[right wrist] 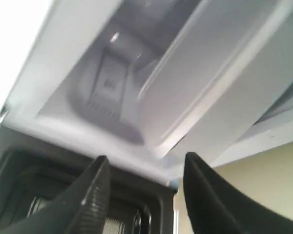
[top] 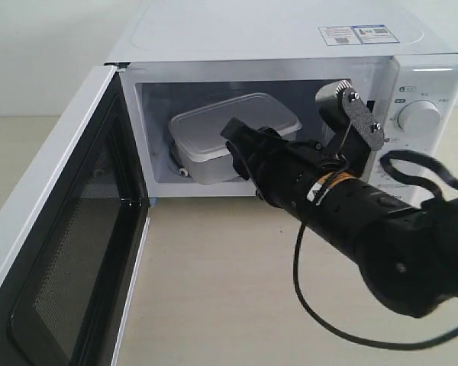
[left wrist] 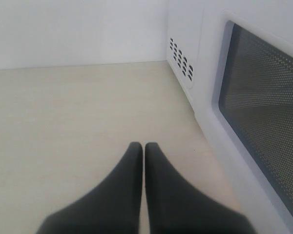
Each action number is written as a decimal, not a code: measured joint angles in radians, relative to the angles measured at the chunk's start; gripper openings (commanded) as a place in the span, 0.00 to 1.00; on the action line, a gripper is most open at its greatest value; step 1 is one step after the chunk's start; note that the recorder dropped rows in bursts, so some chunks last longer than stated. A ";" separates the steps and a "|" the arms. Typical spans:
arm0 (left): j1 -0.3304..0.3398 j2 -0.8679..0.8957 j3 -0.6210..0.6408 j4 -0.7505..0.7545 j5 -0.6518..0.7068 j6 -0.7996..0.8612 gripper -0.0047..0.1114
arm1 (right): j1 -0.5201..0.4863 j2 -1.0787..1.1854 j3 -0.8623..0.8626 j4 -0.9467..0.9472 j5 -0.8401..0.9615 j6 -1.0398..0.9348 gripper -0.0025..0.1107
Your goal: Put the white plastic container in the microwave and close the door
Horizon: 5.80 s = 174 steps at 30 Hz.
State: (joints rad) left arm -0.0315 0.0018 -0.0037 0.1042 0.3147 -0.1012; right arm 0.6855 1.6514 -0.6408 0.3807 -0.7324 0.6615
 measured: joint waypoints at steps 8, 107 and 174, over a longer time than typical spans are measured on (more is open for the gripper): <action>0.000 0.000 0.000 0.000 0.000 0.000 0.07 | 0.000 -0.204 0.034 -0.296 0.436 -0.220 0.43; 0.000 0.000 0.000 0.000 0.000 0.000 0.07 | 0.113 -0.488 0.114 0.220 0.709 -0.957 0.02; 0.000 0.000 0.000 0.068 -0.494 -0.267 0.07 | 0.113 -0.977 0.259 0.202 1.144 -0.929 0.02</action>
State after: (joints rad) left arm -0.0315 0.0018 -0.0037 0.1725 -0.1796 -0.3680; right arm 0.7981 0.6743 -0.3818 0.5826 0.4112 -0.2677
